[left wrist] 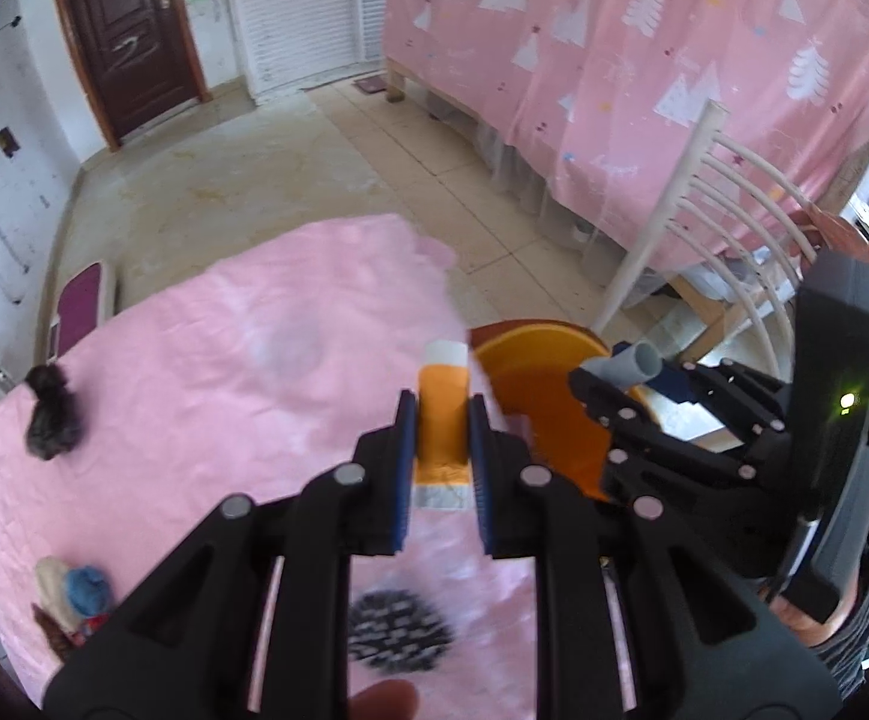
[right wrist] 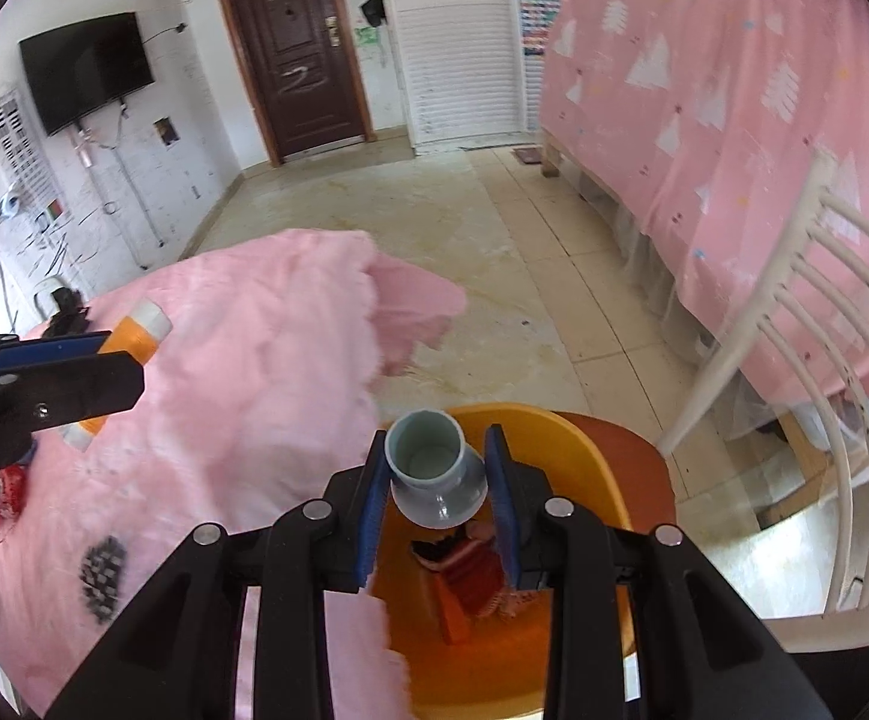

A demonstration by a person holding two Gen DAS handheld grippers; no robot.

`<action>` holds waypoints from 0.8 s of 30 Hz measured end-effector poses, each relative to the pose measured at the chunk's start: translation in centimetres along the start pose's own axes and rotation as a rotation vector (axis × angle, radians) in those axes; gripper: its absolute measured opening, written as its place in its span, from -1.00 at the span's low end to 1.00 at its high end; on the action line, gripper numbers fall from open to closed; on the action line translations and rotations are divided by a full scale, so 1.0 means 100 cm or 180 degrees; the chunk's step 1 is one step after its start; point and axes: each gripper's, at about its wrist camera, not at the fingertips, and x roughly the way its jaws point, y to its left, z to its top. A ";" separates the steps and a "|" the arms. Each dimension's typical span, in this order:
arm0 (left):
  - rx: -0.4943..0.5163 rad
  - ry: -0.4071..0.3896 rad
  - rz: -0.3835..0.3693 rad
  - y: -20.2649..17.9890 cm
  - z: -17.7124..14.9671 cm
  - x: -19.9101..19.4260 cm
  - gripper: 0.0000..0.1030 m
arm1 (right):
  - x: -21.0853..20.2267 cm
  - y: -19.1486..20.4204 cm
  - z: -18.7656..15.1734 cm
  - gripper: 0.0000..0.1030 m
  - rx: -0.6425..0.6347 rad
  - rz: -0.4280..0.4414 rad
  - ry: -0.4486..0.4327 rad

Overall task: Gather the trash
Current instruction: 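Carry the tube and cup to the orange bin and open the left gripper, then open the right gripper to drop the grey cup into the bin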

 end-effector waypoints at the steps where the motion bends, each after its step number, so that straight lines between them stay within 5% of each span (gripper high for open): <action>1: 0.0001 0.0007 -0.0025 -0.005 0.001 0.003 -0.69 | 0.001 -0.007 -0.002 -0.60 0.0029 -0.0009 0.0012; 12: 0.0015 0.0229 -0.0120 -0.039 0.008 0.048 -0.69 | 0.020 -0.032 -0.018 -0.60 0.0121 -0.0001 0.0153; 24: -0.0004 0.0231 -0.0078 -0.042 0.013 0.050 -0.47 | 0.025 -0.031 -0.013 -0.59 0.0117 -0.0028 0.0180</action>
